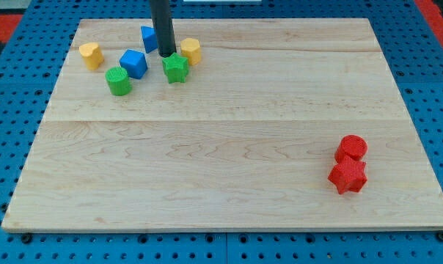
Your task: Push the green star closer to the red circle
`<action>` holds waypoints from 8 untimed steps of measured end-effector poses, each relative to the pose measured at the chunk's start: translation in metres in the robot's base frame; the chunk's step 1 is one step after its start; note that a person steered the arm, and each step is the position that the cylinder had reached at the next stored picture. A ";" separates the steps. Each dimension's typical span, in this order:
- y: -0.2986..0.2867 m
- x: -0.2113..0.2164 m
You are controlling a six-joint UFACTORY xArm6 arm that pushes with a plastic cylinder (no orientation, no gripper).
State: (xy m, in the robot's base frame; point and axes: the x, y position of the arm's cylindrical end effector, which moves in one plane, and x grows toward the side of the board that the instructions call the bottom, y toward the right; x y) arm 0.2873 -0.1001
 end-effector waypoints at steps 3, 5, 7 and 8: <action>0.073 0.095; 0.046 0.060; 0.045 0.059; 0.044 0.059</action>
State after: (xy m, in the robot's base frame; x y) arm 0.3460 -0.0559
